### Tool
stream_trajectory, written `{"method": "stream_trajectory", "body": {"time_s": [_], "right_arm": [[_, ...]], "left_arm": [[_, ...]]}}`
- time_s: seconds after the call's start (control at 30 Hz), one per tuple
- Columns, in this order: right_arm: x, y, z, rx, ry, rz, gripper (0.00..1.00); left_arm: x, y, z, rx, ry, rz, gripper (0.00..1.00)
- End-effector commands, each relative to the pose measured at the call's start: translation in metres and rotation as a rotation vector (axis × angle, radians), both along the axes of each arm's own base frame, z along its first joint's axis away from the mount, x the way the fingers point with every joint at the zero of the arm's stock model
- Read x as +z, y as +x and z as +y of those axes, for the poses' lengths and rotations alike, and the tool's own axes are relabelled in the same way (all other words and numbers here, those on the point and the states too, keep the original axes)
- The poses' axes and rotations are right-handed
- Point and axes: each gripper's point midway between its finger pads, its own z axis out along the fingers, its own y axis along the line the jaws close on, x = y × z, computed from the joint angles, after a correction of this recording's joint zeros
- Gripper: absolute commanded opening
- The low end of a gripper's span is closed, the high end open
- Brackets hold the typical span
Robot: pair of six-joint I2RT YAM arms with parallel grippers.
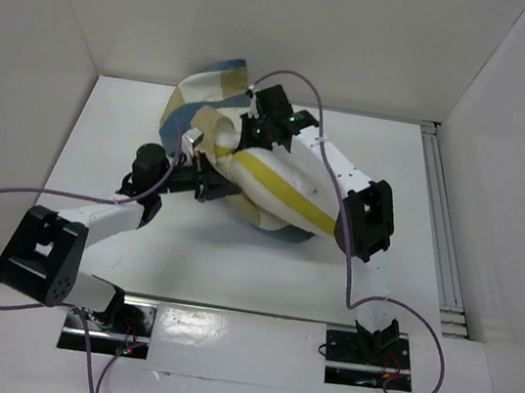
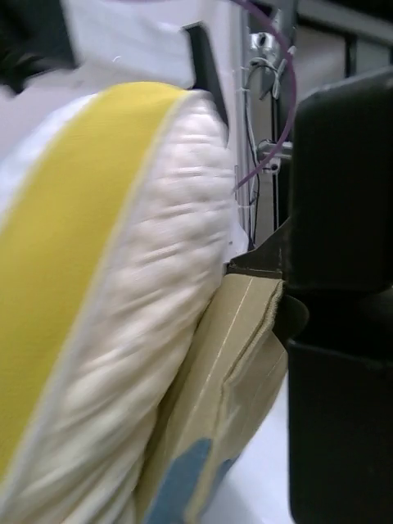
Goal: Put the pillow into the pillowcase
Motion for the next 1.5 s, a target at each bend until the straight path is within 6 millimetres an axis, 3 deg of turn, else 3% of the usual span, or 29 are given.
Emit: {"method": "stream_trajectory", "body": {"time_s": [0.0,0.07,0.1,0.17,0.2,0.23,0.27,0.3,0.43,0.47,0.57,0.6,0.67,0.7,0.73,0.77,0.8,0.83,0.93,0.97,1.0,1.07,1.2,1.23,1.3,1.33,1.37,1.4,1.47], "right_arm": [[0.025,0.106,-0.073,-0.298,-0.093,-0.21,0.0],[0.072,0.121,-0.094,-0.369,-0.069,-0.277,0.0],[0.099,0.127,-0.105,-0.402,-0.05,-0.325,0.0],[0.187,0.127,-0.122,-0.452,0.051,-0.478,0.0],[0.21,0.122,-0.125,-0.452,0.078,-0.526,0.0],[0.212,0.113,-0.121,-0.43,0.075,-0.538,0.0],[0.238,0.093,-0.108,-0.402,0.12,-0.58,0.0],[0.239,0.087,-0.097,-0.373,0.125,-0.595,0.0],[0.135,0.056,-0.039,-0.242,0.005,-0.443,0.0],[0.071,0.039,-0.023,-0.191,-0.058,-0.343,0.0],[-0.007,0.015,0.001,-0.132,-0.084,-0.22,0.0],[-0.031,0.004,0.014,-0.099,-0.073,-0.152,0.0],[-0.045,-0.016,0.031,-0.031,-0.026,-0.092,0.0],[-0.035,-0.024,0.044,-0.008,0.013,-0.106,0.0],[-0.03,-0.026,0.046,0.003,0.031,-0.109,0.02],[-0.021,-0.028,0.047,0.0,0.053,-0.107,0.13],[-0.002,-0.036,0.052,0.026,0.09,-0.121,0.28],[0.004,-0.039,0.05,0.026,0.095,-0.127,0.54],[0.046,-0.039,0.037,0.021,0.13,-0.172,0.82],[0.055,-0.042,0.033,0.027,0.128,-0.18,0.85],[0.058,-0.041,0.022,0.02,0.118,-0.183,0.85],[0.084,-0.04,-0.006,-0.025,0.123,-0.206,0.88],[0.094,-0.036,-0.075,-0.172,0.051,-0.227,0.82],[0.081,-0.028,-0.115,-0.272,-0.014,-0.223,0.74],[0.059,-0.021,-0.151,-0.356,-0.047,-0.173,0.54],[0.036,-0.023,-0.171,-0.393,-0.096,-0.122,0.5],[0.018,-0.016,-0.191,-0.439,-0.103,-0.068,0.51],[-0.006,-0.022,-0.202,-0.452,-0.097,0.013,0.53],[-0.02,-0.027,-0.199,-0.442,-0.067,0.043,0.5]], "left_arm": [[0.096,-0.054,-0.012,-0.297,-0.037,-0.477,0.0],[0.113,-0.047,-0.015,-0.305,-0.046,-0.511,0.0],[0.111,-0.046,-0.016,-0.321,-0.052,-0.499,0.0],[0.133,-0.042,-0.018,-0.341,-0.082,-0.553,0.0],[0.143,-0.039,-0.02,-0.355,-0.108,-0.571,0.0],[0.147,-0.041,-0.022,-0.368,-0.125,-0.579,0.0],[0.15,-0.042,-0.022,-0.371,-0.137,-0.58,0.0],[0.155,-0.047,-0.021,-0.387,-0.155,-0.559,0.0],[0.149,-0.069,-0.014,-0.409,-0.184,-0.544,0.0],[0.146,-0.073,-0.009,-0.4,-0.184,-0.534,0.0],[0.139,-0.09,0.002,-0.394,-0.163,-0.514,0.0],[0.133,-0.085,0.008,-0.375,-0.132,-0.477,0.0],[0.135,-0.081,0.016,-0.337,-0.09,-0.468,0.07],[0.145,-0.083,0.028,-0.298,-0.055,-0.511,0.17],[0.126,-0.073,0.033,-0.254,0.017,-0.431,0.41],[0.152,-0.069,0.038,-0.214,0.062,-0.499,0.49],[0.157,-0.062,0.045,-0.17,0.112,-0.507,0.55],[0.159,-0.052,0.05,-0.115,0.191,-0.585,0.59],[0.169,-0.048,0.062,-0.075,0.219,-0.564,0.63],[0.17,-0.045,0.062,-0.075,0.219,-0.563,0.62],[0.167,-0.039,0.065,-0.065,0.222,-0.546,0.6],[0.154,-0.032,0.069,-0.051,0.222,-0.492,0.49],[0.127,-0.01,0.076,0.003,0.276,-0.41,0.42],[0.114,-0.004,0.078,0.008,0.294,-0.344,0.42],[0.094,0.009,0.078,0.047,0.4,-0.299,0.42],[0.094,0.015,0.076,0.058,0.44,-0.292,0.42],[0.071,0.02,0.07,0.05,0.515,-0.201,0.39],[0.072,0.021,0.06,0.026,0.544,-0.205,0.38],[0.05,0.033,0.058,0.036,0.643,-0.143,0.37]]}}
